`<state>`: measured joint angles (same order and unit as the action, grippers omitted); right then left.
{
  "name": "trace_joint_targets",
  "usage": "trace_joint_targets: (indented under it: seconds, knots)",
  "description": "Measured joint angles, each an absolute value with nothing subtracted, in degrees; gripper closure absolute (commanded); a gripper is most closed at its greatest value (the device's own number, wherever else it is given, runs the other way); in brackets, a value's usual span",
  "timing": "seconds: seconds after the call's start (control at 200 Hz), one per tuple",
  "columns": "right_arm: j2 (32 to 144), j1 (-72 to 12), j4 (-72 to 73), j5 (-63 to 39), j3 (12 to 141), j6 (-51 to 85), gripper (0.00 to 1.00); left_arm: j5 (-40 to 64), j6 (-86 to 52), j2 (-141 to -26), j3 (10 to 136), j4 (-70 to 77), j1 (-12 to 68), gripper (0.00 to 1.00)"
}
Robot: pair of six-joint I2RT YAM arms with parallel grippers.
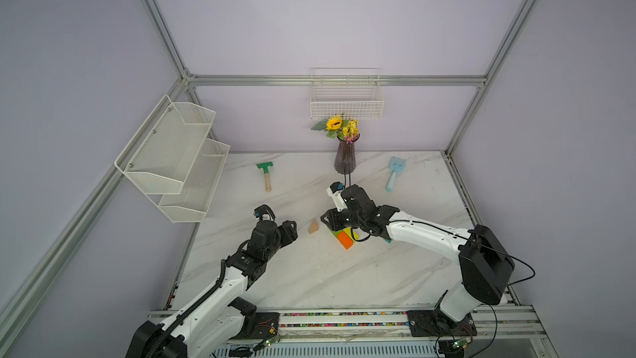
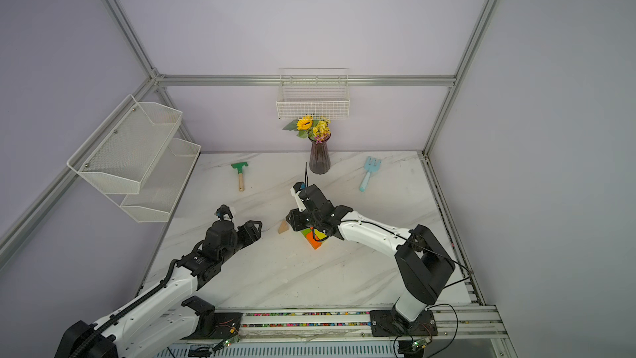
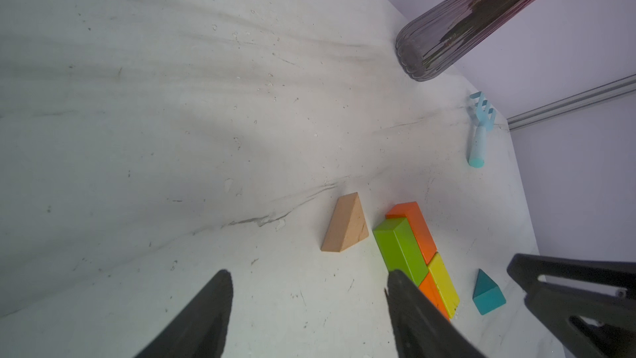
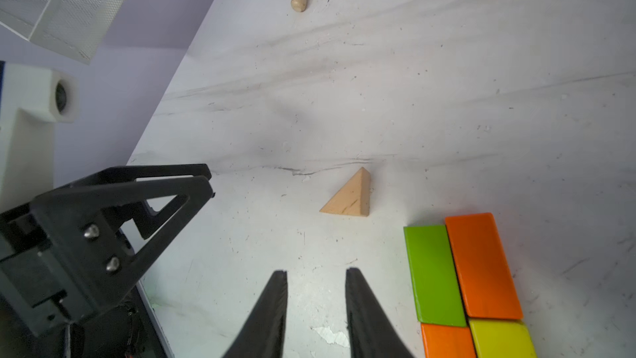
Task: Assemble a piece of candy with building blocks
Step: Adjust the building block at the center of the board.
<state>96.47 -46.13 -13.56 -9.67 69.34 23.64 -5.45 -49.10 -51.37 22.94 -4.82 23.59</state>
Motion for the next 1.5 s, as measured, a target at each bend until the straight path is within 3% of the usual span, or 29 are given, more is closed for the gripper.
trace_joint_targets:
  seconds: [0.36,0.78,1.5]
  knots:
    - [113.30,-48.88,-37.36,-4.32,96.71,26.09,0.56,-4.62,-49.98,-50.68,22.11,-5.28,22.81,0.27]
    - [123.35,-49.65,-49.56,-5.34,105.91,33.23,0.55,-5.13,-49.98,-47.88,20.71,-5.56,21.71,0.27]
    - [130.30,-49.87,-52.42,-2.74,111.79,36.49,0.54,-4.40,-49.98,-49.15,20.71,-5.21,21.39,0.28]
